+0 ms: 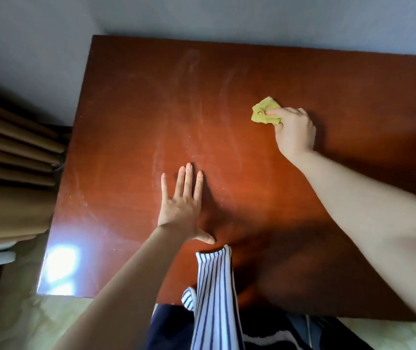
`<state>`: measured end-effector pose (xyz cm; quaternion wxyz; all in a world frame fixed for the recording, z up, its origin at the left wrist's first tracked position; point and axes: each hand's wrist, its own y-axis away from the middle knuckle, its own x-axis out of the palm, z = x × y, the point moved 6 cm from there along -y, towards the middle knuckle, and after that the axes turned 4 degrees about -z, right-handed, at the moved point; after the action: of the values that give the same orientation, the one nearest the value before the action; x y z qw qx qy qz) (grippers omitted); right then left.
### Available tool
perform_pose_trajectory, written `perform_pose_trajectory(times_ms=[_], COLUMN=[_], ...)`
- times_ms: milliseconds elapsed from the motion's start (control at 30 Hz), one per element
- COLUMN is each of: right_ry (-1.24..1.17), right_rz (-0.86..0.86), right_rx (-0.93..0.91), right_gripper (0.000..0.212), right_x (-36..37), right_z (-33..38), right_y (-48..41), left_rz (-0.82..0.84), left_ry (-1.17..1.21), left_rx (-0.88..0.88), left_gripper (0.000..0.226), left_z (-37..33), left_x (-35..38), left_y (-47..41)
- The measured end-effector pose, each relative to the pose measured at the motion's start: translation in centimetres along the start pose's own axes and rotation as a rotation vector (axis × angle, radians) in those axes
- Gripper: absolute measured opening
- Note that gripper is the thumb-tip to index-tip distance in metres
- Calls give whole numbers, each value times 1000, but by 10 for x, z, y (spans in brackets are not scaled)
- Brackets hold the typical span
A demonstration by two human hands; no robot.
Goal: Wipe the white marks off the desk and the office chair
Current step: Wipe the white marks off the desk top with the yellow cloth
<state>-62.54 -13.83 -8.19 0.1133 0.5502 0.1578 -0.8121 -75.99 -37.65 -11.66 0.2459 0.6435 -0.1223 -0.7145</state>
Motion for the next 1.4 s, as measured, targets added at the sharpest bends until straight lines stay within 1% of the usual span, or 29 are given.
perform_pose_trajectory(times_ms=[67,133,200,300,367,433,633,733,800,867,967,1033,1100,1267,1400], right_ry=[-40,-45,-53,-75,-76,-96,-106,-144,-141,-146,-121,-90,-55,-1,42], right_rz=[-41,-42,-6,90,116,109,33,2,25,32,3,7,-24,-117,-114], right_rx=[147,196,152,18,-47,-91,-86,-112,-134,-162,-276,-326,-285,-101,56], right_gripper=[38,36,35,35,36,38,45,40,39,33,23,28,37,36,42], right_x=[4,7,7,4,-2,-6,-8,-6,-4,-4,-18,-29,-41,-66,-70], right_z=[-2,1,4,11,18,30,68,80,81,78,70,57,34,-37,-69], right_y=[-1,7,22,55,84,114,197,233,255,271,285,285,278,246,210], left_rz=[19,37,45,47,62,77,51,32,20,2,-13,-22,-30,-116,-123], left_ry=[-21,-25,-30,-4,-1,-8,-115,-170,-209,-226,-201,-180,-160,-76,-32], left_rx=[-3,4,16,28,43,59,158,203,224,227,223,210,196,168,173], left_gripper=[152,148,143,133,130,130,132,130,128,127,123,119,116,110,109], left_z=[0,2,7,13,13,13,21,24,26,27,23,20,20,14,3], left_x=[-4,-7,-11,-17,-20,-21,-21,-20,-20,-20,-24,-25,-24,-17,-4], left_y=[1,1,1,0,2,4,7,6,5,3,4,5,6,19,38])
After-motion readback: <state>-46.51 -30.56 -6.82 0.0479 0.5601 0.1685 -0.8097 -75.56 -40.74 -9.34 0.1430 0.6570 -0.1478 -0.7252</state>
